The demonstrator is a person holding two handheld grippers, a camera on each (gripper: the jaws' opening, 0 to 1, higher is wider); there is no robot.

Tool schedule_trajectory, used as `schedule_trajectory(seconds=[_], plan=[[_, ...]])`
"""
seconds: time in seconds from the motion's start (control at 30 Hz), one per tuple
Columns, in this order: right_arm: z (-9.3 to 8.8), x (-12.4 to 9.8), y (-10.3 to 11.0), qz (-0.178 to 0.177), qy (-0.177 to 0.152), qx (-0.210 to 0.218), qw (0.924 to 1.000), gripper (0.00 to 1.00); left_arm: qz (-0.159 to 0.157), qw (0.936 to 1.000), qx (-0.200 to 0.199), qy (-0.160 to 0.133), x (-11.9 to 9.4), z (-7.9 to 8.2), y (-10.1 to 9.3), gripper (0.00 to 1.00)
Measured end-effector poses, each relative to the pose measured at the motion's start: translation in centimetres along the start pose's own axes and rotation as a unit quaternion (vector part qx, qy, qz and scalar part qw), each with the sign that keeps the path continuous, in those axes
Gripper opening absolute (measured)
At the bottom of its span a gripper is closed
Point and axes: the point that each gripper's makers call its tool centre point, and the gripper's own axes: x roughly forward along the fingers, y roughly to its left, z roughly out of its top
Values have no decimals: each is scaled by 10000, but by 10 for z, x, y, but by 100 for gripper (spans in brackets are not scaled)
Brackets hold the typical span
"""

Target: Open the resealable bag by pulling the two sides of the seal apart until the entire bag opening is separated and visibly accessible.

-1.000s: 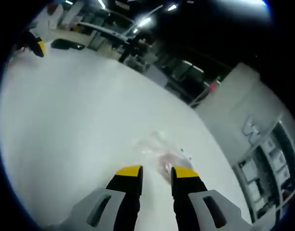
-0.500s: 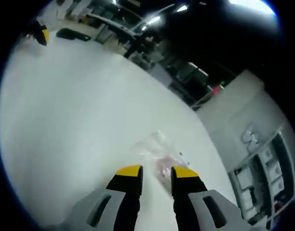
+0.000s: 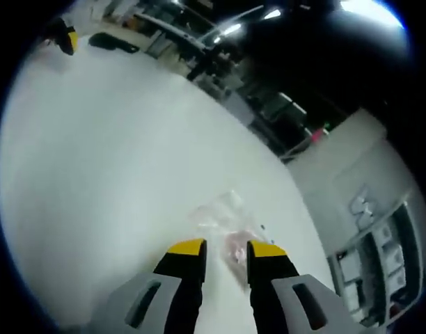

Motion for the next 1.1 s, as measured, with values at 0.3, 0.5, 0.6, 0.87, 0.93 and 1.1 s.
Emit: schedule_trajectory(seconds=[0.3, 0.5, 0.6, 0.87, 0.93, 1.1], plan=[[-2, 9, 3, 36, 71, -30, 10000, 20, 27, 10000, 18, 7, -3, -1, 7, 69], [2, 11, 4, 16, 56, -68, 10000, 20, 39, 10000, 17, 0, -4, 0, 11, 69], [3, 11, 6, 36, 67, -110, 9999, 20, 50, 10000, 13, -5, -5, 0, 13, 69], [2, 15, 5, 50, 83, -144, 9998, 20, 79, 10000, 4, -10, -5, 0, 16, 69], [2, 14, 3, 38, 93, -194, 9998, 20, 77, 10000, 4, -15, -5, 1, 16, 69], [0, 15, 1, 25, 122, -223, 9997, 20, 91, 10000, 8, -16, -4, 1, 15, 69]])
